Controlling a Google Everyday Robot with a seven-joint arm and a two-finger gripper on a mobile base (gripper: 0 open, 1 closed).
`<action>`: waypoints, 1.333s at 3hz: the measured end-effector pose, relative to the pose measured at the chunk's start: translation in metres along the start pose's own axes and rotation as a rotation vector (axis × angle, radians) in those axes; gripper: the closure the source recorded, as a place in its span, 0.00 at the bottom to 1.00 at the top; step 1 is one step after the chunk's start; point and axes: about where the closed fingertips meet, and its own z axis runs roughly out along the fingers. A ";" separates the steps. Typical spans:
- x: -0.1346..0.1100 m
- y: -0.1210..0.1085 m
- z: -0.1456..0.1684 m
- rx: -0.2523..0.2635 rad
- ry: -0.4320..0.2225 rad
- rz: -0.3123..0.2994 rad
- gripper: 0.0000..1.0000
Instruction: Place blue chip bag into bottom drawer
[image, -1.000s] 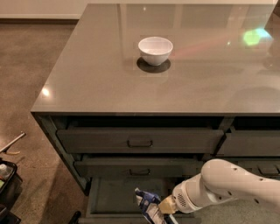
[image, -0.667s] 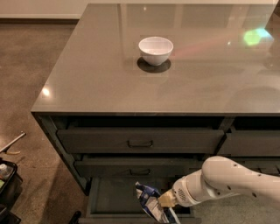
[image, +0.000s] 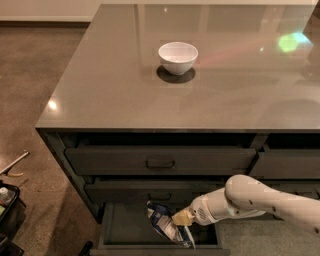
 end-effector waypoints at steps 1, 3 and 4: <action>0.003 -0.019 0.016 -0.030 -0.060 -0.002 1.00; -0.002 -0.042 0.026 0.085 -0.140 0.010 1.00; 0.009 -0.050 0.028 0.079 -0.141 0.057 1.00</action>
Offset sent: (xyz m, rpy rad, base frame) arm 0.0307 -0.0152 -0.0641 -0.0662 -0.1726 -0.2502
